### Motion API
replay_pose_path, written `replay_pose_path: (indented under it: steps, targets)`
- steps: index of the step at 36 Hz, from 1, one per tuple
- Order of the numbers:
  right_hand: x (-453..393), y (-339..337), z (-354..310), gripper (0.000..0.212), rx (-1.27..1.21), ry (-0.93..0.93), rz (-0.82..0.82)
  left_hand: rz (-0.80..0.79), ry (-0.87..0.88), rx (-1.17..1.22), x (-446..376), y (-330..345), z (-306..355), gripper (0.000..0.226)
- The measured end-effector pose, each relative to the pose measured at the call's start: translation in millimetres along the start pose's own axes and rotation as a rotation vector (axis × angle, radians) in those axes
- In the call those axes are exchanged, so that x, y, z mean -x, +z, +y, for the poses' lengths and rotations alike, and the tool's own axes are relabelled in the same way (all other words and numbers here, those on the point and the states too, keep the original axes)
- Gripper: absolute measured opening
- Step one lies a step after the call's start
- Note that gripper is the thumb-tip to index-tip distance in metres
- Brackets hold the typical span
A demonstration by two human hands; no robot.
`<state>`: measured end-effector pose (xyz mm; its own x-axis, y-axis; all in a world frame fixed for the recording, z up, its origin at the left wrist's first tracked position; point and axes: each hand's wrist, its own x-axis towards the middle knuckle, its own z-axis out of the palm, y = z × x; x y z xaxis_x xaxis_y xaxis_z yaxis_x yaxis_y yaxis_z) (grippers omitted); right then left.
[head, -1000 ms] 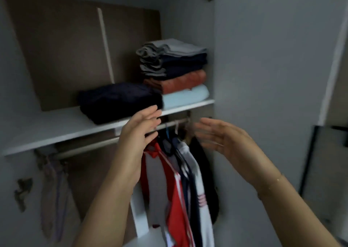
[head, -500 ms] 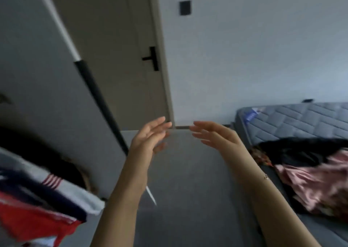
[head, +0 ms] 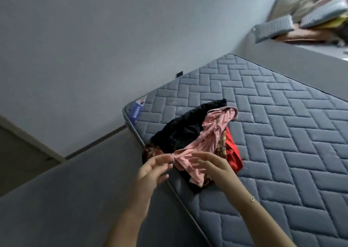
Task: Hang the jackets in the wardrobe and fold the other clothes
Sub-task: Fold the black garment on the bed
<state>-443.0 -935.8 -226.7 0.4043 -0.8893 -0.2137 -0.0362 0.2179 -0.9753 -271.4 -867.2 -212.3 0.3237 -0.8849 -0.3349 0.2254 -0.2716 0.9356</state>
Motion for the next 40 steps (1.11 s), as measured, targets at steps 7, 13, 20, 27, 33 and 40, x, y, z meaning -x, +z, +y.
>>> replay_pose_path:
  steps: [7,13,20,27,33,40]
  targets:
    - [-65.5,-67.4,52.2,0.028,-0.011,0.135,0.213,-0.126,-0.136,-0.038,-124.7,51.3,-38.7,0.025]
    - [-160.3,-92.4,110.1,0.027,0.071,0.28,0.301,-0.136,-0.166,-0.129,-273.4,69.7,-93.8,0.021]
    - [-302.7,-91.9,194.8,0.028,0.147,0.37,0.34,-0.035,-0.138,-0.437,-450.8,56.8,-177.3,0.025]
    - [-394.8,-94.0,285.4,0.044,0.428,0.409,0.291,0.082,0.064,-1.061,-589.0,30.1,-246.4,0.068]
    - [-406.1,-91.1,343.5,0.054,0.557,0.483,0.219,-0.042,0.03,-1.282,-653.5,8.3,-295.0,0.076]
    - [-400.8,-77.6,346.7,0.045,0.394,0.471,0.279,-0.182,-0.228,-0.362,-624.8,11.6,-259.4,0.028]
